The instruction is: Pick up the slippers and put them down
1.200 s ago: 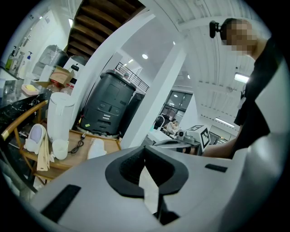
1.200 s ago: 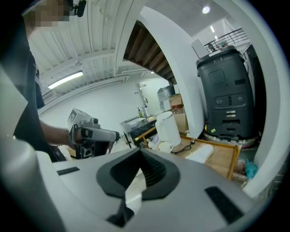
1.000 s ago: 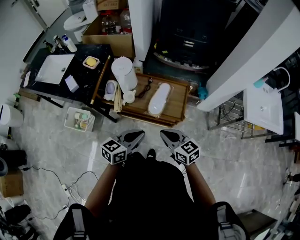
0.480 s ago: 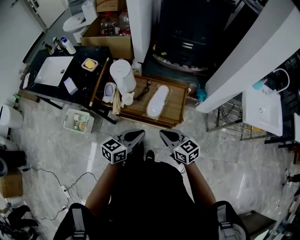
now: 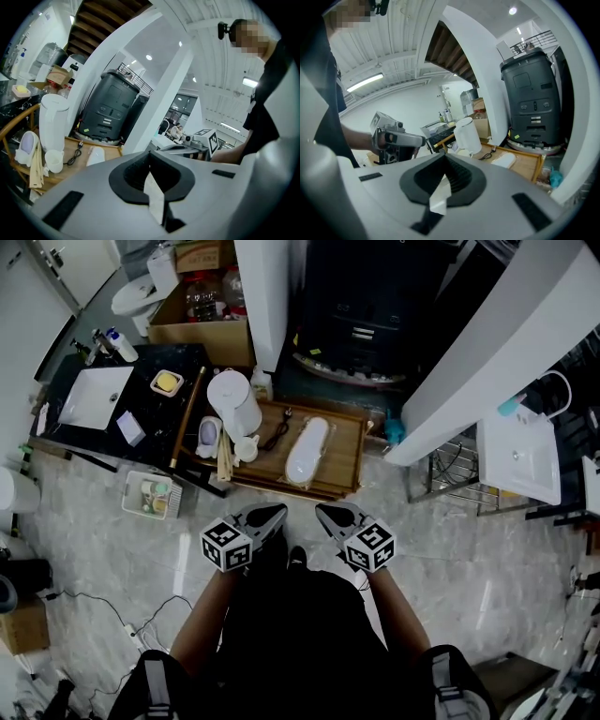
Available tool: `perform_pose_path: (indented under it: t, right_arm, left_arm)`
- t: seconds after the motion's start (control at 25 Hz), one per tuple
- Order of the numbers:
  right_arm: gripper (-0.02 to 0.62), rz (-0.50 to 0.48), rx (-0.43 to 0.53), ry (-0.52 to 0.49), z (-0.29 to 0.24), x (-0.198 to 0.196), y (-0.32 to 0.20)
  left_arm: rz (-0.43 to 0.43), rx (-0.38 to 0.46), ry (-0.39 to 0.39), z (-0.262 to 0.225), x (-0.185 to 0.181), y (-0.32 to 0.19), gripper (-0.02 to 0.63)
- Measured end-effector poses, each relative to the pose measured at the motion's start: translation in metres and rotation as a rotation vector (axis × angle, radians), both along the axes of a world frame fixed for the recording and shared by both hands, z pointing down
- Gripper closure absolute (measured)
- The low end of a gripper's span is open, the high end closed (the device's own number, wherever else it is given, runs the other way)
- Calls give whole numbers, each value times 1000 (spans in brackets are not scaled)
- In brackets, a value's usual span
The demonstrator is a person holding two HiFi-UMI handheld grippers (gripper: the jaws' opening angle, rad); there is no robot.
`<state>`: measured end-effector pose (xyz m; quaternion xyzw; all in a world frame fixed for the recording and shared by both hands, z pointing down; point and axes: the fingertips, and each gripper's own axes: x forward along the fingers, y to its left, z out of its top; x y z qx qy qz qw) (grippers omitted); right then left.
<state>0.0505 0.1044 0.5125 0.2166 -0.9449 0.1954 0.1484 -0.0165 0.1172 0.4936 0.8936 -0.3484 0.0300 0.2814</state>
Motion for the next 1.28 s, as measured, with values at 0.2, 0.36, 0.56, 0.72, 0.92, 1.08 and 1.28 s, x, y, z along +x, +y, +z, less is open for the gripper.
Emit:
perform_pose_path:
  t: [0.2,0.36,0.56,0.72,0.92,1.08,1.28]
  right_arm:
    - [589,25,-16,9,6,1,-6]
    - [588,45,-28,18,11,-1,-16]
    - [589,65,-52,29,17,-7,-28]
    - [589,83,-70,38,23,-16,-39]
    - [588,96,-84,56,31,-31,-53]
    - [588,109,-103,71,37,-39,-63]
    - [588,142,-120,88,47,-44,-76]
  left_arm:
    - [22,-19,3,7,-2,-10,594]
    - [40,-36,6,13,-6,-20,594]
    - [71,-59,9,19,-12,-37,594]
    - [102,-78,10,25,-19,-52,594]
    - [159,-95,-4,35,-26,-73,594]
    - [201,-110,-9,43,-28,-90,594]
    - [253,-126,-11,51,-30,-108,594]
